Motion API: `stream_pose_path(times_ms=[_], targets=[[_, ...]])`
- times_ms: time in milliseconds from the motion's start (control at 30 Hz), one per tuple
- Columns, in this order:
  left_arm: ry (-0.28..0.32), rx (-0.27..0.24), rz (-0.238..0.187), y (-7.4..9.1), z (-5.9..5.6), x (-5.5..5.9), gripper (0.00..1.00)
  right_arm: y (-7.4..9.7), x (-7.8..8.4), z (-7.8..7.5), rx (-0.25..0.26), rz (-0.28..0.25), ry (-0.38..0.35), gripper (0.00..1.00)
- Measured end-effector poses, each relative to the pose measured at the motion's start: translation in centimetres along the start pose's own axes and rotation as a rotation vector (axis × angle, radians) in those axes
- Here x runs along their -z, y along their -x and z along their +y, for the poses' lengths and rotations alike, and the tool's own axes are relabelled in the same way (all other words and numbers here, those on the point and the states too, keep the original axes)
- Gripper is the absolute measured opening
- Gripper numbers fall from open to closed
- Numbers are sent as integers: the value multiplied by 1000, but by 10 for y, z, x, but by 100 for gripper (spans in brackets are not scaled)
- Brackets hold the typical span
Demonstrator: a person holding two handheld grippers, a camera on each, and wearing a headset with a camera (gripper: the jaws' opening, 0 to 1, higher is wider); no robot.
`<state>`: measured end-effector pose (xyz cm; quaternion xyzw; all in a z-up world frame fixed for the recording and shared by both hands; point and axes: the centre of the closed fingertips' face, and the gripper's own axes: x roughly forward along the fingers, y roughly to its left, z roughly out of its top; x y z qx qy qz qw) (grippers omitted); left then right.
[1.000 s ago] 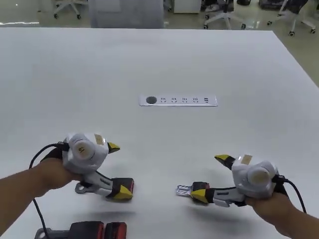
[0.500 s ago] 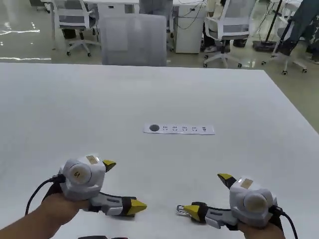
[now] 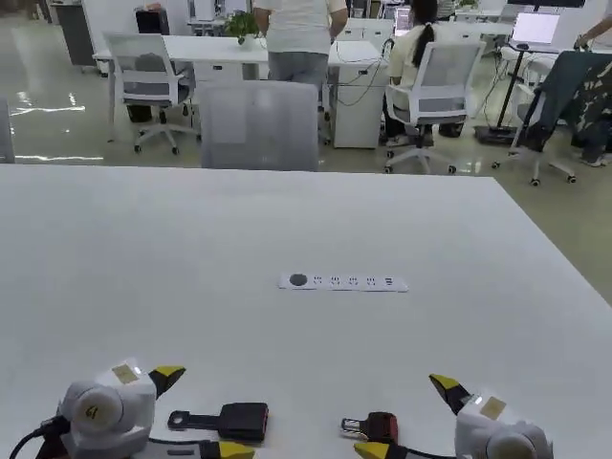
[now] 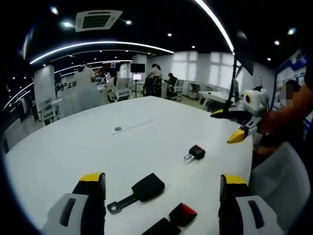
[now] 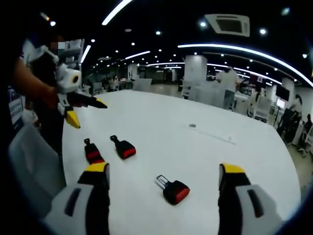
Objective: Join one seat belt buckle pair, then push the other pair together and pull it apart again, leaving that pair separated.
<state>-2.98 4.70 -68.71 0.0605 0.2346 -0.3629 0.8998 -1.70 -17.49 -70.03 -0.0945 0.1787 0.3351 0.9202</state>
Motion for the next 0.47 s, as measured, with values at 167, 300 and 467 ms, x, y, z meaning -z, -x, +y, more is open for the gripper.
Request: stream_pose_path(times_ms=[167, 300, 467], targets=[[28, -17, 23, 13, -2, 18, 100, 14, 13, 2, 7, 17, -6, 95], [38, -41, 29, 21, 0, 28, 100, 26, 22, 5, 11, 31, -4, 96], [50, -63, 16, 30, 0, 33, 100, 37, 28, 7, 22, 35, -26, 97]])
